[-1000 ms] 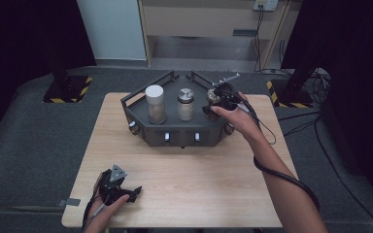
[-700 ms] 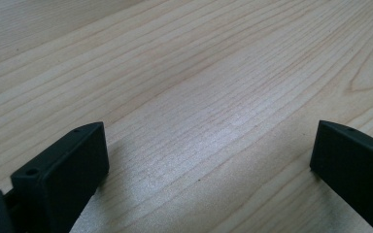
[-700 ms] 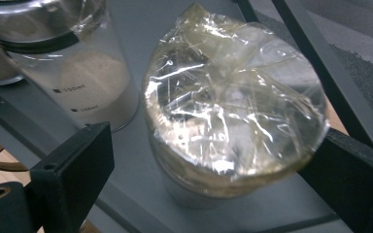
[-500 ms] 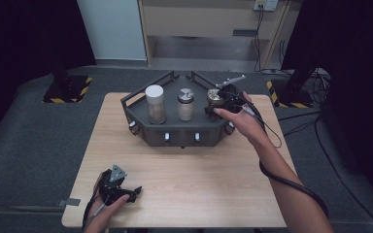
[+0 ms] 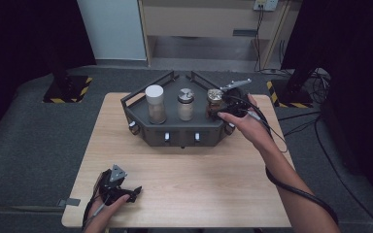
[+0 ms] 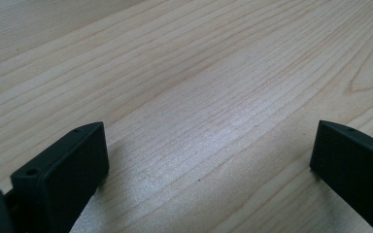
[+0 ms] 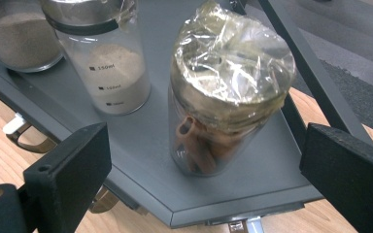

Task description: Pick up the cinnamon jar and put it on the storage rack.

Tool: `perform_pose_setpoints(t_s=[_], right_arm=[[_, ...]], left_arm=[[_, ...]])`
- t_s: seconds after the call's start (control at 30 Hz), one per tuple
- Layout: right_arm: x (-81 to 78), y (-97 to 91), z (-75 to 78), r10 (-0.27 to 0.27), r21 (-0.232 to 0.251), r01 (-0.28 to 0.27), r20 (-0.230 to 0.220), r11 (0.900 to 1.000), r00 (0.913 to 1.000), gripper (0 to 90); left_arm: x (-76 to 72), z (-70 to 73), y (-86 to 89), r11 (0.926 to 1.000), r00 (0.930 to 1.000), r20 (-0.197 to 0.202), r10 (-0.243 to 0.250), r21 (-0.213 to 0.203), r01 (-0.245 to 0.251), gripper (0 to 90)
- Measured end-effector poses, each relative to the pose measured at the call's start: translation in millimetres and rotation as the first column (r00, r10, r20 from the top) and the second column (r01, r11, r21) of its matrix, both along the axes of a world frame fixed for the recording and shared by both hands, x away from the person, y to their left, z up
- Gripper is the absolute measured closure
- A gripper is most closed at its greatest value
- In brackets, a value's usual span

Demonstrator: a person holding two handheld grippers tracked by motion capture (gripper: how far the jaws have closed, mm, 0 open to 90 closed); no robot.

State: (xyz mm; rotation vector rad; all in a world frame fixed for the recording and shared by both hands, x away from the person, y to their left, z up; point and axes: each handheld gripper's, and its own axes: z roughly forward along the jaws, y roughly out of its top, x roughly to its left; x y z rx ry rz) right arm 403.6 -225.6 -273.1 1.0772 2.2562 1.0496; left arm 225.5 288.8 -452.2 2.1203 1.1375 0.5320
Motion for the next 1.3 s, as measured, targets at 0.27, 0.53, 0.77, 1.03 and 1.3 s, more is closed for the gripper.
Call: perform_pose_setpoints(t_s=[0.27,0.53,0.77,1.03,1.3], right_arm=[[-12.8,-2.1,-3.5,-0.016,0.002,0.016,0.008,0.9999,0.9998,4.9],[-22.4,-9.2,-6.0,-0.030,0.011,0.030,0.003,0.9995,0.9995,4.9],[-32.6,-16.4,-10.2,-0.024,0.012,0.024,0.001,0.9996,0.9997,4.9],[-46.4,-22.4,-22.1,-0.030,0.009,0.031,-0.001,0.9995,0.9995,5.3],[-57.2,-28.9,-29.4,-0.019,0.017,0.019,-0.009,0.9997,0.9998,4.8]], left_arm=[[0.0,0.0,0.0,1.0000,1.0000,0.000,0.000,0.000,0.000,0.0],[0.0,0.0,0.0,1.0000,1.0000,0.000,0.000,0.000,0.000,0.0],[0.0,0.0,0.0,1.0000,1.0000,0.000,0.000,0.000,0.000,0.0],[-0.1,0.0,-0.1,1.0000,1.0000,0.000,0.000,0.000,0.000,0.0],[-0.1,0.0,-0.1,1.0000,1.0000,0.000,0.000,0.000,0.000,0.0]])
